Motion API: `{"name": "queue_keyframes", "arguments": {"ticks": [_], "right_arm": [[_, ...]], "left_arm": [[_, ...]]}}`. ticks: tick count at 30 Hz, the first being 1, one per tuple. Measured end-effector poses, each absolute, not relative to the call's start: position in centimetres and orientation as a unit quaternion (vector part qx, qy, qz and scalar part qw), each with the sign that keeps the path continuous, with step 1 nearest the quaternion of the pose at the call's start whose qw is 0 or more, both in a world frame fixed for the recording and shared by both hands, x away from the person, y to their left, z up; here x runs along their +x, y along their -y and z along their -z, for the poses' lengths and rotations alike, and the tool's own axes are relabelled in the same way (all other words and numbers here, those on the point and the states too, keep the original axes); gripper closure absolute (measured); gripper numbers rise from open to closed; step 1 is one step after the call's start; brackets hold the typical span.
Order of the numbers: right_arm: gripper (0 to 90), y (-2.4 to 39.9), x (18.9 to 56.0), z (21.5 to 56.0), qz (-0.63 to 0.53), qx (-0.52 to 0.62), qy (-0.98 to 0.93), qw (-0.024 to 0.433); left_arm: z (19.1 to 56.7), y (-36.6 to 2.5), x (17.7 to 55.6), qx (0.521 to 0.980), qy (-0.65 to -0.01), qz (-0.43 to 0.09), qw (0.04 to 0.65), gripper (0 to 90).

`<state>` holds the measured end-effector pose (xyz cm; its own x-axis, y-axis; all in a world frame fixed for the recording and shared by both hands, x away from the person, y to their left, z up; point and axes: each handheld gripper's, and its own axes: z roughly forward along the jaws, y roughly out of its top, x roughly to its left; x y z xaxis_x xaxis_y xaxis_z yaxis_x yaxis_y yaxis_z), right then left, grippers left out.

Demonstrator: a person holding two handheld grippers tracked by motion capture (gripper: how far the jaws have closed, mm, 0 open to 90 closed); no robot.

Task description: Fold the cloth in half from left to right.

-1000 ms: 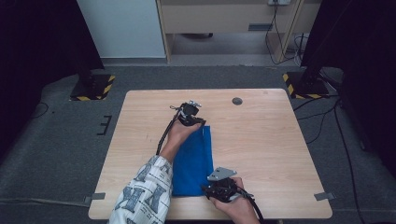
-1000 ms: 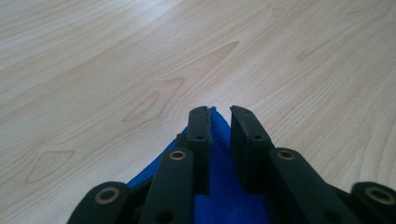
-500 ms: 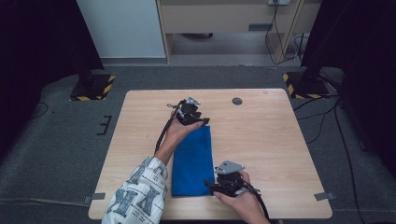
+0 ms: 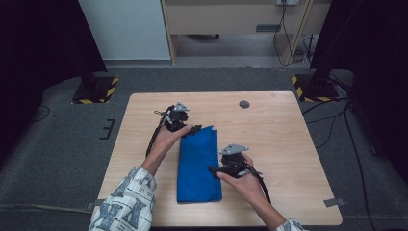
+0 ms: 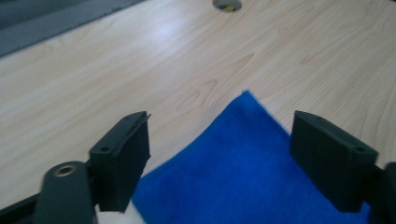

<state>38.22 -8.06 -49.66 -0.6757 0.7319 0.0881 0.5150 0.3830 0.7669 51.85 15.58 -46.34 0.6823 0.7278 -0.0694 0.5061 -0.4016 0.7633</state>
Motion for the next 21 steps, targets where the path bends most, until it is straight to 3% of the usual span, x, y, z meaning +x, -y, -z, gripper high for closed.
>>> {"name": "queue_keyframes", "arguments": {"ticks": [4,7,21], "right_arm": [[21.1,7.4,40.8,49.7,-0.399,0.388,-0.819,0.135],[27.2,6.8,42.6,49.8,-0.384,0.387,-0.828,0.133],[49.6,5.2,49.4,49.6,-0.369,0.419,-0.815,0.156]], "left_arm": [[47.3,-17.0,51.8,0.821,-0.385,-0.138,0.398,17.6],[47.6,-17.8,51.9,0.821,-0.393,-0.132,0.393,18.2],[49.1,-19.2,52.6,0.816,-0.415,-0.140,0.378,34.9]]}}
